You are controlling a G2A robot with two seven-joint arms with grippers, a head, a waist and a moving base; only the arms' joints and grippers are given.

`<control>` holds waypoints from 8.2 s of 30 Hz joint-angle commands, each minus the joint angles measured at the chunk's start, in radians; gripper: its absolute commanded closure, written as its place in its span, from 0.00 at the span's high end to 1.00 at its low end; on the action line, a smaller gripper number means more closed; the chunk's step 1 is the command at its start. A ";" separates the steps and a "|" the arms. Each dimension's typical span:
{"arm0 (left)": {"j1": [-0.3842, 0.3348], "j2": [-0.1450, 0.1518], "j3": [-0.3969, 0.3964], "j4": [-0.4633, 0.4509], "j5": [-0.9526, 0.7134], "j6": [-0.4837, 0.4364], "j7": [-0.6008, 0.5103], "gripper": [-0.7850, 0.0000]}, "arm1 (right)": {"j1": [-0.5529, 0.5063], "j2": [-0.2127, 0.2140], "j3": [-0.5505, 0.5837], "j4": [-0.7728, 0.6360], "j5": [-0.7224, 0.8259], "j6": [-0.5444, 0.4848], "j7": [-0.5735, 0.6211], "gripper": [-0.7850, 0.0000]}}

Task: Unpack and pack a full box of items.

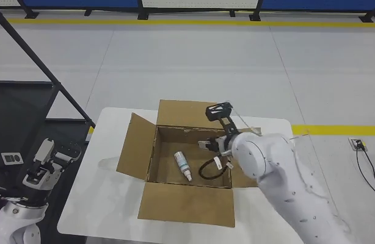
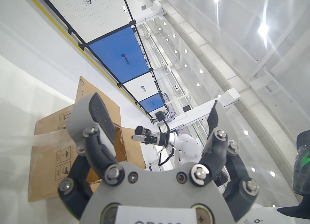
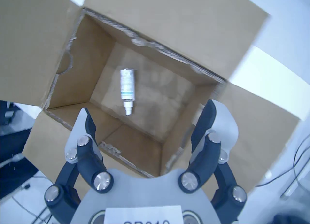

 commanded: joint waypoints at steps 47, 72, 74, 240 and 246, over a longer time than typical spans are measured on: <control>0.000 0.000 0.000 0.000 0.000 0.000 0.000 1.00 | -0.080 0.018 0.365 0.551 -0.074 0.091 -0.034 0.00; 0.000 0.000 0.000 0.000 0.000 0.000 0.000 1.00 | 0.085 -0.035 -0.070 0.043 0.018 -0.155 0.005 0.00; 0.000 0.000 0.000 0.000 0.000 0.000 0.000 1.00 | 0.159 -0.059 -0.167 0.177 0.003 -0.148 0.021 0.00; 0.021 0.191 0.189 0.203 0.181 0.155 -0.720 1.00 | 0.248 0.019 0.013 0.759 0.843 -0.726 -0.333 1.00; 0.004 0.199 0.266 0.208 0.156 0.159 -0.757 1.00 | 0.236 0.019 0.016 0.756 0.839 -0.714 -0.363 1.00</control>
